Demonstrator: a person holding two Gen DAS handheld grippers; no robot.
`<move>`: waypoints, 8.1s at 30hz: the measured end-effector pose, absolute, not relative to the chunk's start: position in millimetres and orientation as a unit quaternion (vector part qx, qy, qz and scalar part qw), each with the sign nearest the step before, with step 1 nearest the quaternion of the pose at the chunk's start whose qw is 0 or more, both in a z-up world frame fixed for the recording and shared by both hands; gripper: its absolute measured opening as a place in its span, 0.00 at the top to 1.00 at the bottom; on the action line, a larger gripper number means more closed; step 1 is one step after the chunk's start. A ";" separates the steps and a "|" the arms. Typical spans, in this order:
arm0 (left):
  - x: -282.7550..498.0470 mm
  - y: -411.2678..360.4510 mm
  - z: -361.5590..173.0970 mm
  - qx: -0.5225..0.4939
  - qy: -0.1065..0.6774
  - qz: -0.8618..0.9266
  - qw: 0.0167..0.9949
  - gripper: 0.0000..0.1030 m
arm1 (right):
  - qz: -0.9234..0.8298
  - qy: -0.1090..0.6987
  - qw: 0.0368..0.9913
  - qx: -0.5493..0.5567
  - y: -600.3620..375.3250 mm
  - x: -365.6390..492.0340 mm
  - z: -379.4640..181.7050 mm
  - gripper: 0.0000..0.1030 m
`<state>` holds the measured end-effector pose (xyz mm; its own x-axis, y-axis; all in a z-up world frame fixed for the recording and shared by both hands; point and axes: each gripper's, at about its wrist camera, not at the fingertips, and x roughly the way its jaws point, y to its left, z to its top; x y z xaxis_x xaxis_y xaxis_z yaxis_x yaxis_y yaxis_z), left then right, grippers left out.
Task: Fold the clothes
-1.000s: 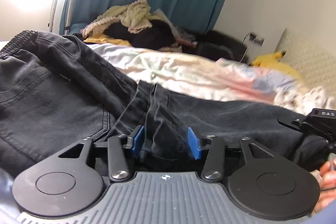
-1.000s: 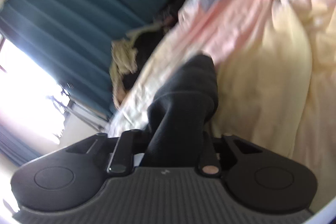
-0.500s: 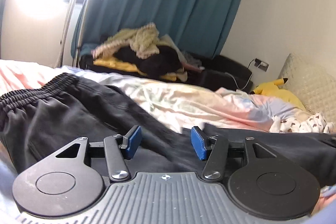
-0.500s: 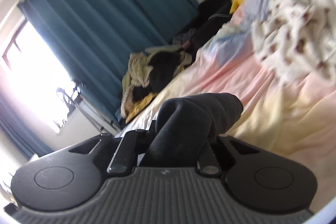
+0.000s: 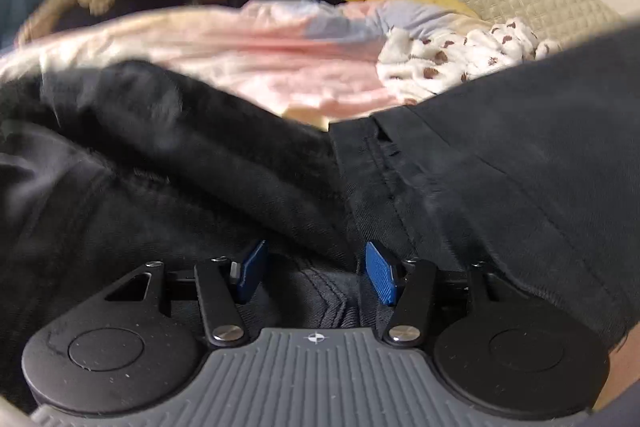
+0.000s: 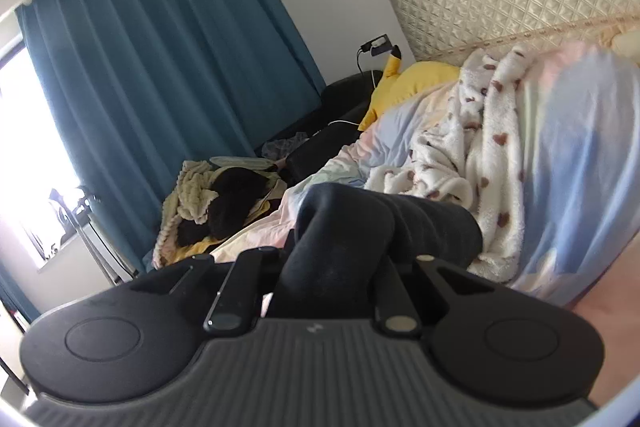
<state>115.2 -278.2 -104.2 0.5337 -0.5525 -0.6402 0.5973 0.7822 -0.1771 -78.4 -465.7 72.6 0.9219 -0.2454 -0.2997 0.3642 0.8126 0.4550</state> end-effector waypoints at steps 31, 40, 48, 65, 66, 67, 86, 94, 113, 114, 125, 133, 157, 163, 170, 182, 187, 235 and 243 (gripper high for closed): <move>121.3 112.0 10.9 -0.271 0.233 -0.144 0.923 0.10 | 0.097 0.254 0.961 -0.057 -81.8 207.0 -64.3 0.70; 102.4 81.2 11.3 -0.260 0.225 -0.190 0.920 0.10 | 0.223 0.237 0.945 -0.037 -130.8 150.9 6.2 0.30; 107.6 41.6 -14.0 -0.278 0.260 -0.246 0.892 0.10 | 0.178 0.294 0.939 -0.007 -195.6 109.6 -23.8 0.34; 121.2 43.6 -53.8 -0.424 0.297 -0.285 0.807 0.10 | 0.195 0.306 0.863 -0.351 -115.1 59.1 -66.3 0.88; 123.4 41.7 -57.7 -0.420 0.306 -0.278 0.808 0.10 | 0.194 0.311 0.855 -0.366 -110.2 57.2 -71.7 0.85; 126.7 40.6 -62.0 -0.421 0.311 -0.275 0.807 0.10 | 0.194 0.313 0.852 -0.374 -106.4 56.0 -74.7 0.82; 144.8 68.2 -79.4 -0.469 0.241 -0.139 0.838 0.94 | 0.225 0.207 0.922 -0.240 -111.2 34.6 -48.4 0.74; 162.0 53.8 -98.3 -0.373 0.296 -0.086 0.875 0.93 | 0.187 0.310 0.900 -0.244 -98.6 40.5 -73.4 0.82; 117.3 60.4 -120.4 -0.500 0.334 -0.104 0.792 0.19 | 0.020 0.214 0.949 0.232 -246.9 23.7 -26.9 0.78; 120.2 58.5 -122.0 -0.500 0.334 -0.109 0.792 0.16 | 0.015 0.217 0.944 0.247 -251.4 24.1 -29.7 0.78; 126.3 62.2 -123.6 -0.547 0.300 -0.157 0.766 0.14 | 0.186 0.205 0.960 -0.051 -140.8 52.0 -34.2 0.19; 145.4 54.2 -113.1 -0.518 0.296 -0.201 0.777 0.14 | 0.212 0.221 0.897 -0.318 -77.2 81.0 -97.3 0.11; 164.8 5.5 -105.7 -0.505 0.309 -0.200 0.781 0.00 | 0.142 0.256 0.950 -0.109 -133.7 104.1 -51.7 0.76; 184.8 6.1 -127.0 -0.462 0.362 -0.136 0.798 0.21 | 0.179 0.258 0.946 -0.079 -136.7 87.4 -48.8 0.66; 188.7 18.0 -132.7 -0.460 0.376 -0.122 0.795 0.38 | 0.146 0.216 0.933 0.249 -241.5 73.8 -19.9 0.42; 185.5 21.5 -138.4 -0.474 0.371 -0.128 0.788 0.37 | -0.050 0.271 0.826 0.492 -340.1 103.5 -101.7 0.26; 187.9 23.3 -142.8 -0.483 0.372 -0.139 0.780 0.31 | -0.037 0.268 0.849 0.454 -332.4 121.5 -97.7 0.24; 187.3 -312.4 -150.0 -0.324 0.305 -0.378 0.812 0.59 | -0.227 0.103 0.869 0.426 -626.0 -78.7 -130.4 0.67; 190.8 -306.0 -142.9 -0.311 0.317 -0.360 0.820 0.57 | -0.218 0.109 0.878 0.413 -629.5 -80.6 -131.9 0.52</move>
